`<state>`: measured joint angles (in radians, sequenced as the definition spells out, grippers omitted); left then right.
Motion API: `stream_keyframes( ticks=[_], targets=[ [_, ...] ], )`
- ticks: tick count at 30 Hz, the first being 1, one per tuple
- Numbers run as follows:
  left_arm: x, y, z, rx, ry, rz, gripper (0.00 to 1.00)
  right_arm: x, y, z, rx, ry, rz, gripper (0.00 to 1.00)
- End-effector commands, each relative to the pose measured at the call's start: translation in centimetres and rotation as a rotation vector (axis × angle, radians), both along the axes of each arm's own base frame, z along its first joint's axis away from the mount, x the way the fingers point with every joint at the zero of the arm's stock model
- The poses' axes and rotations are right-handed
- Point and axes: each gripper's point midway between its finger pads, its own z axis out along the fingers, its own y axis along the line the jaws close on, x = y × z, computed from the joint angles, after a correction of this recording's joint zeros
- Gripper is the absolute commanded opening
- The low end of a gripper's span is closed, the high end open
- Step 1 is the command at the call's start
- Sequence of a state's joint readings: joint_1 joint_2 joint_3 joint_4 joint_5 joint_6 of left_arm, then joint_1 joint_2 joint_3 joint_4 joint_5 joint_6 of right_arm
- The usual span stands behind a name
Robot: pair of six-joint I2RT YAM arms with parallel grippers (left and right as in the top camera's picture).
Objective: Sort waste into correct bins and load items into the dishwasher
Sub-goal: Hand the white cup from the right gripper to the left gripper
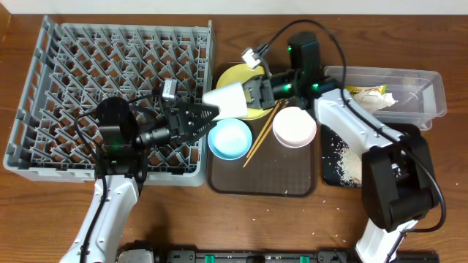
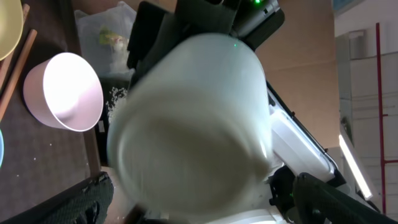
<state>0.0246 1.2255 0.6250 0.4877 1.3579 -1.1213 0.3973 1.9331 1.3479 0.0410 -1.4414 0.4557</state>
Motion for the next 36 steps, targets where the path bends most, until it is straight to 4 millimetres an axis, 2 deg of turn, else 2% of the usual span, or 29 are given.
stream_keyframes(
  ticks=[1, 9, 19, 23, 27, 31, 33, 35, 36],
  targets=[
    [0.0, 0.0, 0.3, 0.006, -0.038, -0.009, 0.94, -1.3, 0.8, 0.3, 0.026, 0.008, 0.073, 0.01],
    [-1.1, -0.2, 0.5, -0.01, -0.031, -0.075, 0.94, -2.1, 1.3, -1.3, 0.032, 0.062, 0.131, 0.01],
    [-1.1, -0.2, 0.5, -0.007, -0.04, -0.075, 0.91, -2.4, 2.0, -1.8, 0.021, 0.064, 0.135, 0.01],
    [-0.8, -0.2, 0.4, -0.004, -0.04, -0.057, 0.82, -2.5, 1.9, -1.7, 0.022, 0.068, 0.138, 0.01],
    [-0.3, -0.1, 0.3, 0.006, -0.052, -0.031, 0.59, -2.7, 1.9, -1.6, 0.03, 0.071, 0.151, 0.01],
    [0.6, 0.2, 0.1, 0.018, -0.051, 0.026, 0.58, -2.8, 1.8, -1.5, 0.034, 0.073, 0.157, 0.01],
    [0.9, 0.3, 0.0, 0.023, -0.051, 0.047, 0.49, -2.8, 1.8, -1.5, 0.033, 0.072, 0.157, 0.01],
    [1.1, 0.4, 0.0, 0.025, -0.051, 0.058, 0.49, -2.8, 1.8, -1.5, 0.034, 0.072, 0.157, 0.01],
    [1.2, 0.5, 0.0, 0.027, -0.051, 0.065, 0.64, -2.8, 1.8, -1.5, 0.034, 0.072, 0.157, 0.01]
  ],
)
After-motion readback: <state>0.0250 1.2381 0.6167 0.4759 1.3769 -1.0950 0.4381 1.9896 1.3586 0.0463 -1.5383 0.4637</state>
